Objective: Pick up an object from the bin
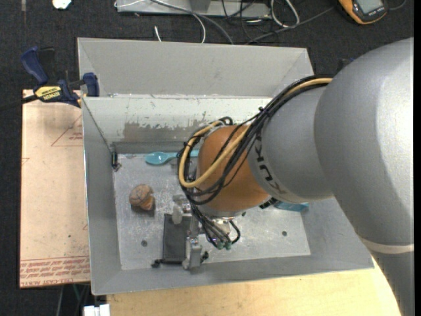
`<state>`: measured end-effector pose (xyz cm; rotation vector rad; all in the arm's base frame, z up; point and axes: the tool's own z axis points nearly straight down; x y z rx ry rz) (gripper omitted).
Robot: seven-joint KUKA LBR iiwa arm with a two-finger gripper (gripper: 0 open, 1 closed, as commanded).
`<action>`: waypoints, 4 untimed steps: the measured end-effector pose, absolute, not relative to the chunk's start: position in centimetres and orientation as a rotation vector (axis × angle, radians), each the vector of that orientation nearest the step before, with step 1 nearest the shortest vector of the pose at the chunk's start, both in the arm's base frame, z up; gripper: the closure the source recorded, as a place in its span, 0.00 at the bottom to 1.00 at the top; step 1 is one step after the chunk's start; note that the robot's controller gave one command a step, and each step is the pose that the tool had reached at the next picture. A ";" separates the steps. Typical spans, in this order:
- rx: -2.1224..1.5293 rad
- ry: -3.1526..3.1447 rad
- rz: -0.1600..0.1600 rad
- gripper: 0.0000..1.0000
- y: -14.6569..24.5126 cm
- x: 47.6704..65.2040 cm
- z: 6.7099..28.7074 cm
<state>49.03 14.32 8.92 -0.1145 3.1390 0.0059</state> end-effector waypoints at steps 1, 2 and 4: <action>-0.051 3.142 0.006 0.00 13.4 48.7 9.4; -0.065 3.141 0.006 0.00 13.2 48.7 8.2; -0.091 3.142 0.007 1.00 12.4 48.4 7.2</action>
Offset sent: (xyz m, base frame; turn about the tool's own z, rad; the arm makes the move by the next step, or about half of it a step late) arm -0.0037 -0.0130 -0.0157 -0.0661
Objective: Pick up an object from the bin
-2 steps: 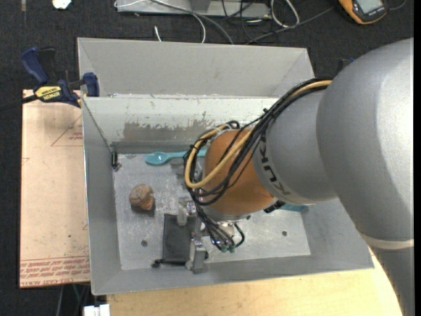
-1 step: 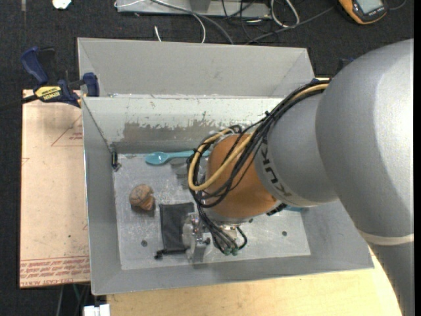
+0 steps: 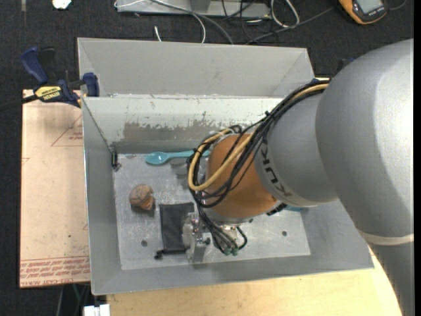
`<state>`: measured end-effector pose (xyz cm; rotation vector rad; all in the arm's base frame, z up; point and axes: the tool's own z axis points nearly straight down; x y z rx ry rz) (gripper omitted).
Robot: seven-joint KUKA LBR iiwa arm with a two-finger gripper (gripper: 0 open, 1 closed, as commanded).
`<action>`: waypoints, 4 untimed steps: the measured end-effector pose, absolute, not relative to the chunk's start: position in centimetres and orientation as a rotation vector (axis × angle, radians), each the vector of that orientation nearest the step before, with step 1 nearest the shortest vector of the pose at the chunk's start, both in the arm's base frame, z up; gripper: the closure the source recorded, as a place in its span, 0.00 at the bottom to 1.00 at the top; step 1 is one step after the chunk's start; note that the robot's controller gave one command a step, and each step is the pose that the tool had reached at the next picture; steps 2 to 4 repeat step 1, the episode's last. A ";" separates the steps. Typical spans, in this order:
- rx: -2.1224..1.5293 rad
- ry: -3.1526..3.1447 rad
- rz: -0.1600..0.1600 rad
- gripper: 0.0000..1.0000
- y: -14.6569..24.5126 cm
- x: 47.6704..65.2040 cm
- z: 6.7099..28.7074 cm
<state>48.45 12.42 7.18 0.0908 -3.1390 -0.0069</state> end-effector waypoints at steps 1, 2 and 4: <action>0.225 -3.133 -0.013 1.00 11.8 48.8 7.2; 0.225 -3.133 -0.013 1.00 11.8 48.8 7.2; 0.225 -3.133 -0.013 1.00 11.8 48.8 7.2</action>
Offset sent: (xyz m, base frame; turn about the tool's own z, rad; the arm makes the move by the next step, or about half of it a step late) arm 0.0392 -0.0001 0.0067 -0.0635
